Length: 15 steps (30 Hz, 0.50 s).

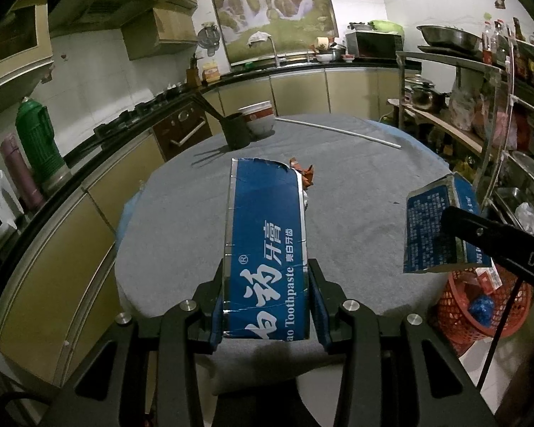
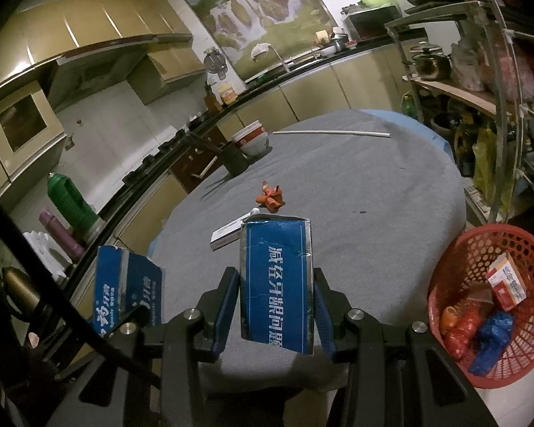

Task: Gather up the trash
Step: 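Carry both blue boxes to the red basket with both tools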

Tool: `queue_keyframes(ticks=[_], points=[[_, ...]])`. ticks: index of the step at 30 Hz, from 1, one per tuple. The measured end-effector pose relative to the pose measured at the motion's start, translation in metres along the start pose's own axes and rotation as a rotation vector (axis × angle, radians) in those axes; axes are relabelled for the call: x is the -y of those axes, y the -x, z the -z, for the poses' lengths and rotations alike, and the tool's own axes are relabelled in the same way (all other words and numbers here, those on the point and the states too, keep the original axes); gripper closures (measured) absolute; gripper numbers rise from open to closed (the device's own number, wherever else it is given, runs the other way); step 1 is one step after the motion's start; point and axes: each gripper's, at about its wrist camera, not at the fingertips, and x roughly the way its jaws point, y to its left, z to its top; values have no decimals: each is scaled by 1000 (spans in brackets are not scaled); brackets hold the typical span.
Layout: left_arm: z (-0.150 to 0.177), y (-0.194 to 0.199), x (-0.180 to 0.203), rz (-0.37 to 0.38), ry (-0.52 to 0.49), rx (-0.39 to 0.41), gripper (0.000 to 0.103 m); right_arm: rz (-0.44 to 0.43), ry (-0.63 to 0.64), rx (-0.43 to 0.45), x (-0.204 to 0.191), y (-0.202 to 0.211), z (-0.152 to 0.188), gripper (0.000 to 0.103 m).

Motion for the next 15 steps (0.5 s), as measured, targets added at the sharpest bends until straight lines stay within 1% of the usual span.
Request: queue_keyframes(ticks=[4, 7, 15], points=[[-1, -1, 6, 16, -12, -10, 61, 4, -14, 5, 6, 5, 1, 60], [-3, -3, 16, 57, -23, -29, 61, 9, -29, 14, 15, 10, 0, 60], [-6, -8, 54, 129, -76, -61, 61, 40, -118, 47, 58, 28, -4, 60]])
